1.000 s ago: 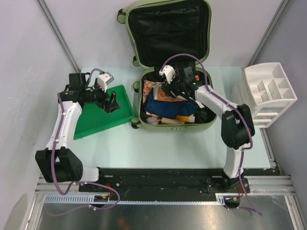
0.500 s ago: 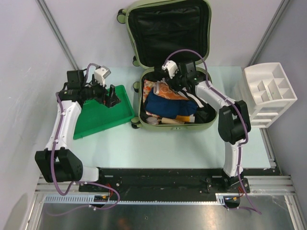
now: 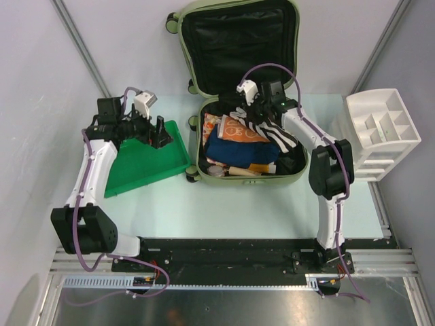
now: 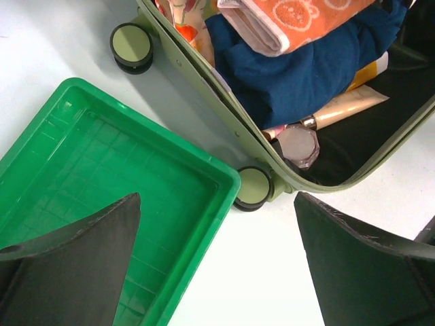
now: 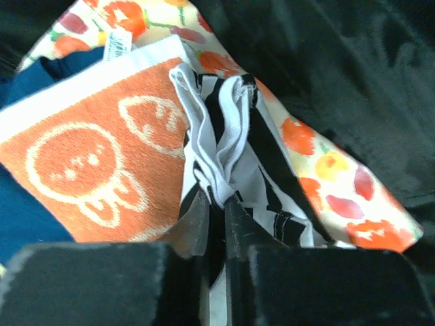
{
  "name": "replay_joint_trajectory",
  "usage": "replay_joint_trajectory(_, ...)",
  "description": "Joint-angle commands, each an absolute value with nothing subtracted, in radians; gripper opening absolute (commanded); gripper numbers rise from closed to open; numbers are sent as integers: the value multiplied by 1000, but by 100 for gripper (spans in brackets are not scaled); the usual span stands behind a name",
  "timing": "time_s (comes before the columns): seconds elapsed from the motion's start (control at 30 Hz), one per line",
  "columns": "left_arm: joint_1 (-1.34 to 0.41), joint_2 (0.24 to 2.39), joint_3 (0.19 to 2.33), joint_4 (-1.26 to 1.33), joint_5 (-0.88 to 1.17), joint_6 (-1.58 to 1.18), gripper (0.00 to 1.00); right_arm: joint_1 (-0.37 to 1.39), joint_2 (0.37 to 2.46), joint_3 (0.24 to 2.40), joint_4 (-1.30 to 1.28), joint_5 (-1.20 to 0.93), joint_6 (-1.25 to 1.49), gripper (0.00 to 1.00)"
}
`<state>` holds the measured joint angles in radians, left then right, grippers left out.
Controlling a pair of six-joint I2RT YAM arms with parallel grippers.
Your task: Open, take out, and arrange the luggage
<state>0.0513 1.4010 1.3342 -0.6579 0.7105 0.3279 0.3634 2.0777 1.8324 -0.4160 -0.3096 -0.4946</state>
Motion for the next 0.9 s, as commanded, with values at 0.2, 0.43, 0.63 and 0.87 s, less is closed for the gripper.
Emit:
replay_joint_trajectory(0.2,-27,1460,1463,-566,586,-299,100,374,1882,1769,-292,-538,-358,0)
replay_joint_trajectory(0.43,-126,1557,1489,-534,577,-624,100,449,1789,1661,-216,-563,-330,0)
replay_joint_trajectory(0.63,-181,1703,1542,-448,684,-722,100,518,1821,1600,-161,-542,-316,0)
replay_joint_trajectory(0.87,-227,1795,1505,-307,726,-788,100,583,1835,1556,-120,-537,-291,0)
